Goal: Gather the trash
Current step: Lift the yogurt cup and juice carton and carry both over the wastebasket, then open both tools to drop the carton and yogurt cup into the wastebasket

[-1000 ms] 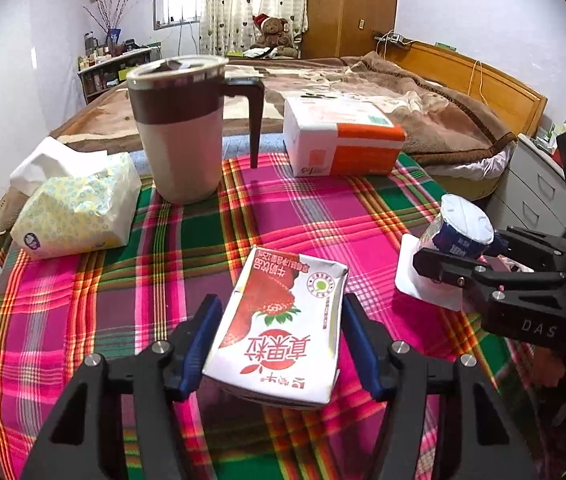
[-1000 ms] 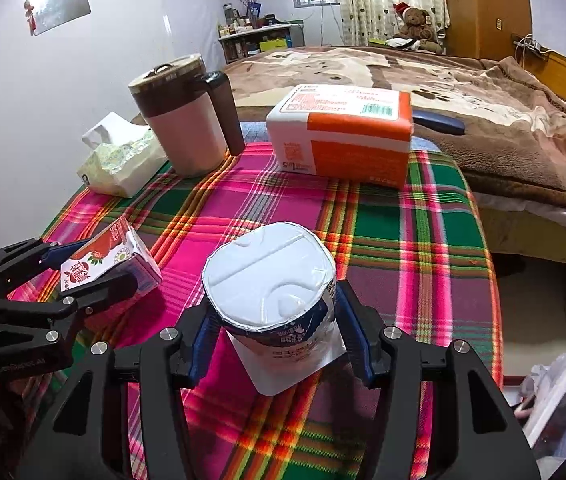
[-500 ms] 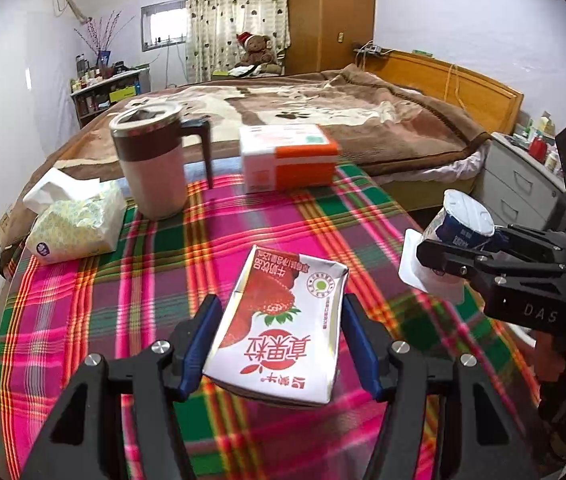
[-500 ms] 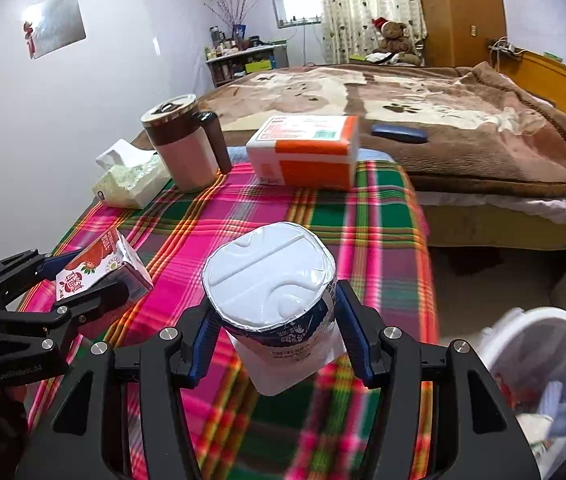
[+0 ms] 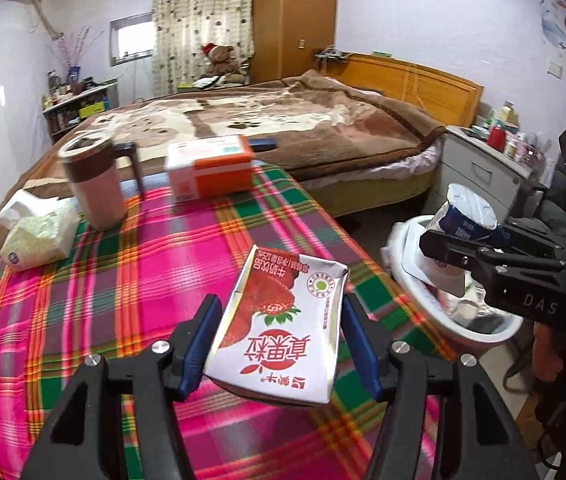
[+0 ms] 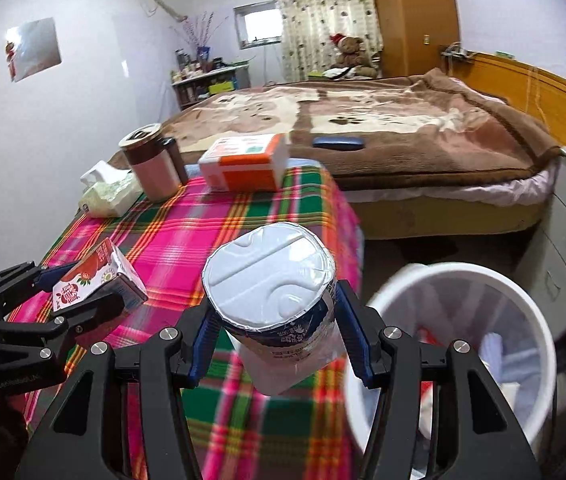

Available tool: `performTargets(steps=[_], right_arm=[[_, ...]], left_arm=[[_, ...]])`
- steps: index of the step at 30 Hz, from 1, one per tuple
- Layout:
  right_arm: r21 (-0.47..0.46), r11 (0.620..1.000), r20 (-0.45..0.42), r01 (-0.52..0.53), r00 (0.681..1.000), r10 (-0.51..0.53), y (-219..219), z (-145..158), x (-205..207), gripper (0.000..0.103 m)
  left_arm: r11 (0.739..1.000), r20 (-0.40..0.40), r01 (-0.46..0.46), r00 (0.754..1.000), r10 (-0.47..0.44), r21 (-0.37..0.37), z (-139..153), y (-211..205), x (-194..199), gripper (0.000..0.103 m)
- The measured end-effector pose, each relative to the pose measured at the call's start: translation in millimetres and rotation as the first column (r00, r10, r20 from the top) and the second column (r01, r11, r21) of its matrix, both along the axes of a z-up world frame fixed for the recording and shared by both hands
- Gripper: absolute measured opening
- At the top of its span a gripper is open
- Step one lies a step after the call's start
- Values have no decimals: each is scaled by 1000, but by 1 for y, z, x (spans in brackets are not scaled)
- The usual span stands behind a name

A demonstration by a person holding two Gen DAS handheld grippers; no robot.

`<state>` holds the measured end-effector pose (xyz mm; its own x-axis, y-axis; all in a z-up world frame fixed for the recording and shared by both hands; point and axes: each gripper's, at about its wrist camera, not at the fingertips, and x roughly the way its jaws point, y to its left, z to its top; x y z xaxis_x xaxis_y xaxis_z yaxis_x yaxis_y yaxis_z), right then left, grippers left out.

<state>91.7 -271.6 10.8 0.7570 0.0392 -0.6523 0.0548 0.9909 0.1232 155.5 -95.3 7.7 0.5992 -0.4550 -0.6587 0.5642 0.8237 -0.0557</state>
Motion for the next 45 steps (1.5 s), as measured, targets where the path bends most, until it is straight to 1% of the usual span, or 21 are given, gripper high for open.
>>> performTargets(steps=[7,14,18,23,28,32,38,41,42,44,45], right_arm=[[-16,995,2,97,995,-97,-33,3,-30,56],[-5,977,-7,212,977,-212,-81,-2,-57,56],[-9,969,-24,247,969,-247,-98,-7,-64,56],[-13,964,-47,266,963,-267,-114,-14,-73,56],[5,959,-67,285,957,-284,-130,-21,-77,56],[12,956,-91,292,953,-290,-140,-29,-75,56],[35,959,-122,283,953,-277,-155,-40,-63,56],[44,959,-137,280,952,-272,-159,-45,-58,57],[52,961,-137,272,955,-263,-161,-46,-57,57],[58,963,-147,262,957,-252,-162,-47,-55,58],[56,964,-146,260,957,-250,-162,-48,-54,61]], left_arm=[[996,-13,91,996,-91,-20,1,-46,-20,63],[983,-42,182,982,-183,-29,-5,-98,-36,63],[976,-52,215,975,-217,-32,-7,-122,-42,63],[969,-69,244,967,-245,-18,-13,-147,-45,63],[967,-82,255,964,-255,-9,-18,-163,-45,63],[966,-98,258,961,-257,-5,-24,-176,-41,63],[967,-95,254,963,-250,31,-33,-194,-37,64],[968,-108,250,963,-245,30,-38,-198,-33,64],[967,-115,254,961,-250,26,-39,-199,-32,64],[967,-115,252,962,-247,32,-40,-200,-31,69],[968,-118,249,963,-244,31,-41,-200,-29,69]])
